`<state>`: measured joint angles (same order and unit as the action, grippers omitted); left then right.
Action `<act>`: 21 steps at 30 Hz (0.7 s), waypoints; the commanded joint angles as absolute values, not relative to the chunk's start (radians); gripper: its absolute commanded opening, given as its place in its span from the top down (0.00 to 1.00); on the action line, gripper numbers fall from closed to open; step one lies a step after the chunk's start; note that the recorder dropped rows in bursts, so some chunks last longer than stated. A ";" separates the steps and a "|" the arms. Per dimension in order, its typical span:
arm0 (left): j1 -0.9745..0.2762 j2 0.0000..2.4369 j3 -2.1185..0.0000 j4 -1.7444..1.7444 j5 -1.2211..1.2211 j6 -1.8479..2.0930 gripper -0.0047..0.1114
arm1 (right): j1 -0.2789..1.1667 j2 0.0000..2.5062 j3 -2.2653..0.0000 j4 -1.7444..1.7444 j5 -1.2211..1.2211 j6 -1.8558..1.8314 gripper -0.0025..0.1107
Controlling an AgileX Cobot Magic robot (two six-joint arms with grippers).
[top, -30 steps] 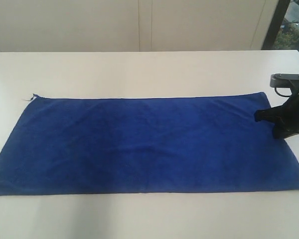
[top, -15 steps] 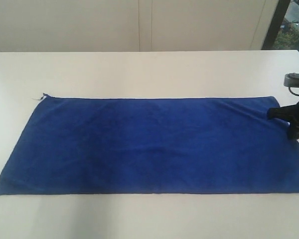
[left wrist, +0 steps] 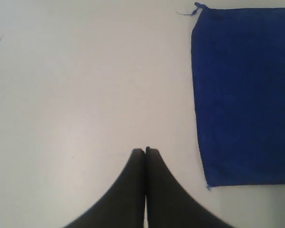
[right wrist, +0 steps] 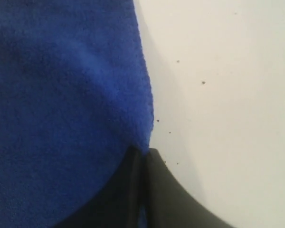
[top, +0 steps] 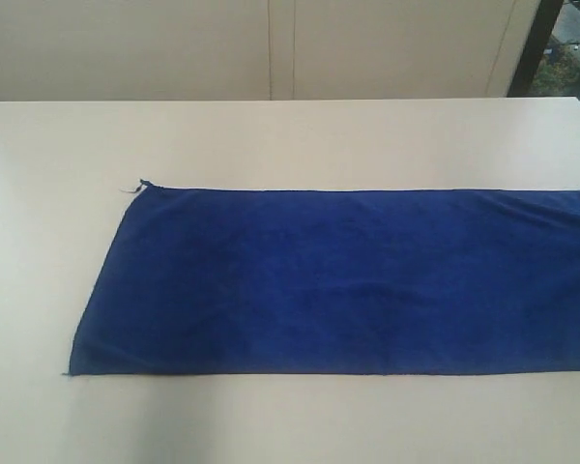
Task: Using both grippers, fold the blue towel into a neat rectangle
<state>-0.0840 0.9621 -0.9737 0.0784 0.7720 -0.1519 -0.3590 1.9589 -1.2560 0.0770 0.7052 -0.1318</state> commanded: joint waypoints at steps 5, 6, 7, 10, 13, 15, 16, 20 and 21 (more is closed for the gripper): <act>-0.083 0.955 -0.974 0.078 0.776 -0.158 0.96 | -0.336 1.895 -1.322 0.101 0.784 -0.128 0.98; -0.083 0.955 -0.974 0.078 0.776 -0.158 0.96 | -0.328 1.880 -1.329 0.101 0.795 -0.128 0.98; -0.083 0.955 -0.974 0.078 0.776 -0.158 0.96 | -0.316 1.862 -1.336 0.105 0.807 -0.128 0.98; -0.083 0.955 -0.974 0.078 0.776 -0.158 0.96 | -0.275 1.812 -1.349 0.116 0.834 -0.128 0.98; -0.083 0.955 -0.974 0.078 0.776 -0.158 0.96 | -0.213 1.765 -1.364 0.120 0.863 -0.128 0.98; -0.083 0.955 -0.974 0.078 0.776 -0.158 0.96 | -0.163 1.732 -1.368 0.124 0.869 -0.130 0.98; -0.083 0.955 -0.974 0.078 0.776 -0.158 0.96 | -0.142 1.719 -1.373 0.124 0.876 -0.132 0.98; -0.083 0.955 -0.974 0.078 0.776 -0.158 0.96 | -0.045 1.680 -1.392 0.124 0.895 -0.135 0.98; -0.083 0.955 -0.974 0.078 0.776 -0.158 0.96 | -0.011 1.672 -1.399 0.126 0.897 -0.135 0.98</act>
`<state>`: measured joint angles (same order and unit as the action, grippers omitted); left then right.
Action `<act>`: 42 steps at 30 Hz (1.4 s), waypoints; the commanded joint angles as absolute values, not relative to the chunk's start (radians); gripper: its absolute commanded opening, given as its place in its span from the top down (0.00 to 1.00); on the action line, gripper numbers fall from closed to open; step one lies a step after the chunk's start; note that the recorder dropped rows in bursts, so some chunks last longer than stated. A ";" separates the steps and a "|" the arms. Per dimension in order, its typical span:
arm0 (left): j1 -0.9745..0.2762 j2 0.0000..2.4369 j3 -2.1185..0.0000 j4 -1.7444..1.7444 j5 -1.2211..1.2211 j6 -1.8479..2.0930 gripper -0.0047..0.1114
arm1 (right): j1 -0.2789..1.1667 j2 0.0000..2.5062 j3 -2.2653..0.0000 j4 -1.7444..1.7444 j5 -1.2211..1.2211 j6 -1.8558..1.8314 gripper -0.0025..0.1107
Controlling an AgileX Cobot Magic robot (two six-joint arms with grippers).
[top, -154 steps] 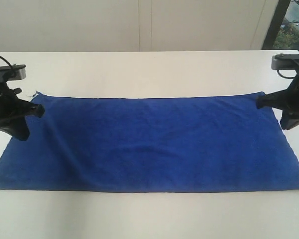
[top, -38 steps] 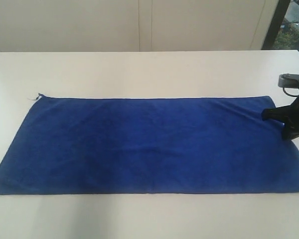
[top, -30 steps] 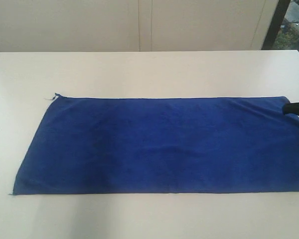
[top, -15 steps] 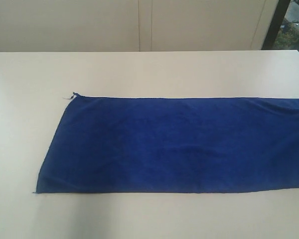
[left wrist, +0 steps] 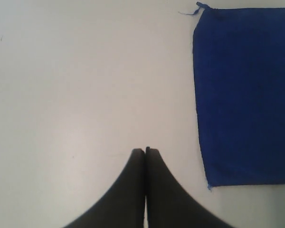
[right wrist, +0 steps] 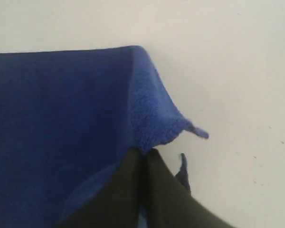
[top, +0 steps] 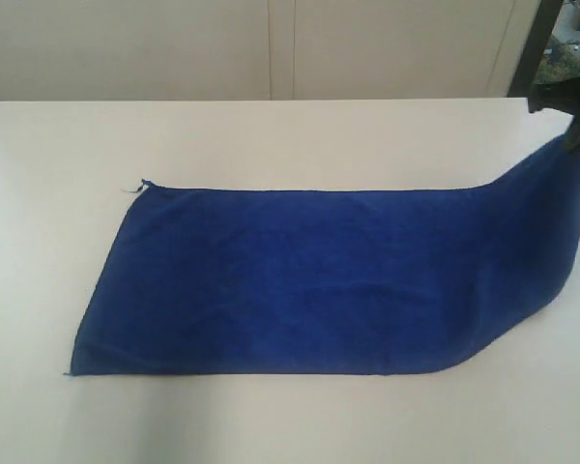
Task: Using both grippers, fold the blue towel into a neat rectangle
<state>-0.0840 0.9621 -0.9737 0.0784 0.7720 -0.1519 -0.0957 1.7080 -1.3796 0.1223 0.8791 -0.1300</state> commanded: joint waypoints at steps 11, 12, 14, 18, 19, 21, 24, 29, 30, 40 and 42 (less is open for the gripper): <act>-0.083 0.955 -0.974 0.078 0.774 -0.158 0.96 | 0.266 1.667 -1.511 0.143 0.921 -0.154 0.98; -0.083 0.955 -0.974 0.078 0.774 -0.158 0.96 | 0.293 1.667 -1.524 0.142 0.921 -0.154 0.98; -0.083 0.955 -0.974 0.078 0.774 -0.158 0.96 | 0.345 1.667 -1.549 0.144 0.919 -0.154 0.98; -0.083 0.955 -0.974 0.078 0.774 -0.158 0.96 | 0.442 1.684 -1.624 0.146 0.926 -0.154 0.98; -0.083 0.955 -0.974 0.078 0.774 -0.158 0.96 | 0.468 1.695 -1.651 0.150 0.932 -0.154 0.98; -0.083 0.955 -0.974 0.078 0.774 -0.158 0.96 | 0.516 1.728 -1.704 0.172 0.941 -0.164 0.98; -0.083 0.955 -0.974 0.078 0.774 -0.158 0.96 | 0.594 1.809 -1.787 0.234 0.945 -0.194 0.98; -0.083 0.955 -0.974 0.078 0.774 -0.158 0.96 | 0.713 2.011 -1.891 0.317 0.893 -0.206 0.98; -0.083 0.955 -0.974 0.078 0.774 -0.158 0.96 | 0.734 2.059 -1.907 0.339 0.871 -0.206 0.98; -0.083 0.955 -0.974 0.078 0.774 -0.158 0.96 | 0.821 2.384 -2.002 0.395 0.719 -0.206 0.94; -0.083 0.955 -0.974 0.078 0.774 -0.158 0.96 | 0.821 2.384 -2.002 0.395 0.719 -0.206 0.86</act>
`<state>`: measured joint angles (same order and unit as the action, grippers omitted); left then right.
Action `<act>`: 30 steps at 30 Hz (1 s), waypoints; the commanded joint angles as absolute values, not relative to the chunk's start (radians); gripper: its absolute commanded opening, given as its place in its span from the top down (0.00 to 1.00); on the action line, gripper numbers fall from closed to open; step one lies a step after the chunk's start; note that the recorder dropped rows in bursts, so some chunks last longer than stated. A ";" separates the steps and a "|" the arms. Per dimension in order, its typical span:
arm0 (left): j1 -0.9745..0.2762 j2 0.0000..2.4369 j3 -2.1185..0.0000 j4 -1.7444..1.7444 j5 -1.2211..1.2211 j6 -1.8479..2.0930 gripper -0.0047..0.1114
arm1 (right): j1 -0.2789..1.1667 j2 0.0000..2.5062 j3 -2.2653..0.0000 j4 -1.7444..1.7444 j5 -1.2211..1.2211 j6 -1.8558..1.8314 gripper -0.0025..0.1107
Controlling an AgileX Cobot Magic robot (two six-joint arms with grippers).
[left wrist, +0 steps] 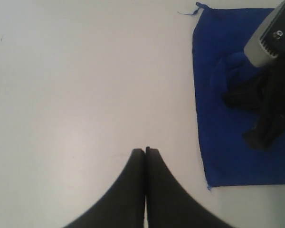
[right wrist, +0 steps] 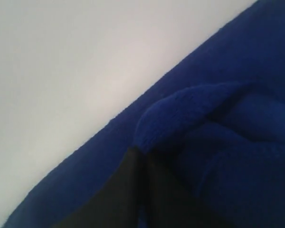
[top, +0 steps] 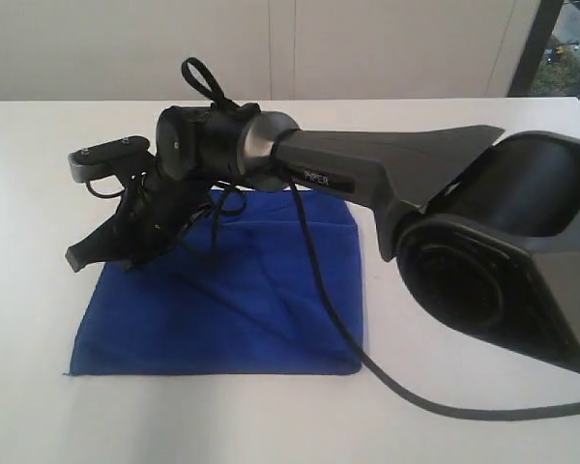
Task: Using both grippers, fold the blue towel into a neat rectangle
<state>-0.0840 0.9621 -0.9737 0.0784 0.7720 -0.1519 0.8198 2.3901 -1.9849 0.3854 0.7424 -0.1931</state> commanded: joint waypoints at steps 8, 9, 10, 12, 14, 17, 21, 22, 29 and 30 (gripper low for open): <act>-0.083 0.955 -0.974 0.078 0.774 -0.158 0.96 | 0.739 2.197 -2.003 0.386 0.899 -0.177 0.56; -0.083 0.955 -0.974 0.078 0.774 -0.158 0.96 | 0.707 2.185 -2.003 0.383 0.932 -0.181 0.58; -0.083 0.955 -0.974 0.078 0.774 -0.158 0.96 | 0.667 2.183 -2.003 0.370 0.973 -0.194 0.63; -0.083 0.955 -0.974 0.078 0.774 -0.158 0.96 | 0.581 2.184 -1.999 0.328 1.038 -0.229 0.82; -0.083 0.955 -0.974 0.078 0.774 -0.158 0.96 | 0.530 2.191 -1.999 0.297 1.054 -0.264 0.95; -0.083 0.955 -0.974 0.078 0.774 -0.158 0.96 | 0.458 2.214 -1.999 0.269 1.046 -0.299 0.98; -0.083 0.955 -0.974 0.078 0.774 -0.158 0.96 | 0.394 2.307 -1.999 0.230 1.007 -0.339 0.98; -0.083 0.955 -0.974 0.078 0.774 -0.158 0.96 | 0.389 2.317 -1.999 0.230 0.997 -0.339 0.98; -0.083 0.955 -0.974 0.078 0.774 -0.158 0.96 | 0.383 2.428 -1.999 0.177 0.935 -0.339 0.98; -0.083 0.955 -0.974 0.078 0.774 -0.158 0.96 | 0.383 2.436 -1.999 0.152 0.942 -0.337 0.98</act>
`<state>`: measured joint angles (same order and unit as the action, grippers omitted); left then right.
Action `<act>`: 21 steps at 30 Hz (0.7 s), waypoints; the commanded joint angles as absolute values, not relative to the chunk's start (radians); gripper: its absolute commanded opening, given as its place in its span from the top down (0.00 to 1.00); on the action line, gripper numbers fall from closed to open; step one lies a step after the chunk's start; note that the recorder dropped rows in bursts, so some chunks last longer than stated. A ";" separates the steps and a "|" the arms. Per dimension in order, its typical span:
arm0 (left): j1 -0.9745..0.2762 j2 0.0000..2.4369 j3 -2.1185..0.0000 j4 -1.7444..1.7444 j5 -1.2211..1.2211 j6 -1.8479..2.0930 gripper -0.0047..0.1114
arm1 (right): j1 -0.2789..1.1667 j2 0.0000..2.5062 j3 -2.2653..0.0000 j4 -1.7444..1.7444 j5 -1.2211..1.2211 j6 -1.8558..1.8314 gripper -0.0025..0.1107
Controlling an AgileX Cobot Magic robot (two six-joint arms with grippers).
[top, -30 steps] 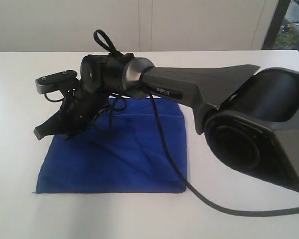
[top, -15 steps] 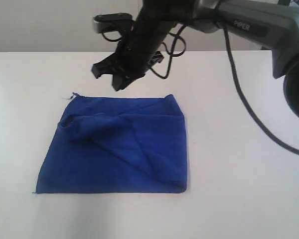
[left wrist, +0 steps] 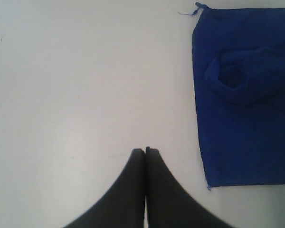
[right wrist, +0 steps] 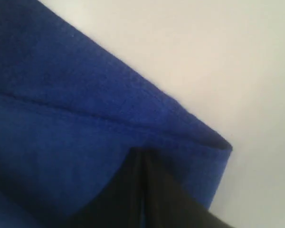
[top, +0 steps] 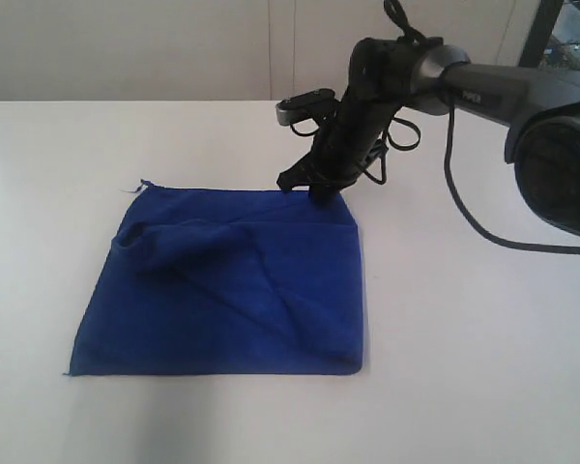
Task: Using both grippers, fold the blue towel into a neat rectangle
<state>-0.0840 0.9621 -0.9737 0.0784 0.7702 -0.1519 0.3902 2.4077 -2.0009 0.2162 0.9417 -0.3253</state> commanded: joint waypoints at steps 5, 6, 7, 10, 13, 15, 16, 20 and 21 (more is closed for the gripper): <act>-0.083 0.955 -0.974 0.078 0.774 -0.158 0.96 | 0.372 2.448 -1.999 0.072 1.004 -0.268 0.98; -0.083 0.955 -0.974 0.078 0.774 -0.158 0.96 | 0.369 2.444 -1.999 0.048 1.024 -0.247 0.98; -0.083 0.955 -0.974 0.078 0.774 -0.158 0.96 | 0.366 2.444 -1.999 0.023 1.044 -0.232 0.98; -0.083 0.955 -0.974 0.078 0.774 -0.158 0.96 | 0.345 2.446 -1.999 -0.035 1.153 -0.202 0.98; -0.083 0.955 -0.974 0.078 0.774 -0.158 0.96 | 0.321 2.441 -1.978 -0.054 1.210 -0.174 0.98; -0.083 0.955 -0.974 0.078 0.774 -0.158 0.96 | 0.305 2.427 -1.940 -0.060 1.216 -0.145 0.98; -0.083 0.955 -0.974 0.078 0.774 -0.158 0.96 | 0.298 2.418 -1.915 -0.060 1.216 -0.135 0.98; -0.083 0.955 -0.974 0.078 0.774 -0.158 0.96 | 0.287 2.363 -1.787 -0.062 1.188 -0.106 0.98; -0.083 0.955 -0.974 0.078 0.774 -0.158 0.96 | 0.287 2.343 -1.737 -0.062 1.162 -0.098 0.98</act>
<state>-0.0840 0.9621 -0.9737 0.0784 0.7702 -0.1519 0.3002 2.3447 -1.8541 -0.0144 1.1328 -0.1183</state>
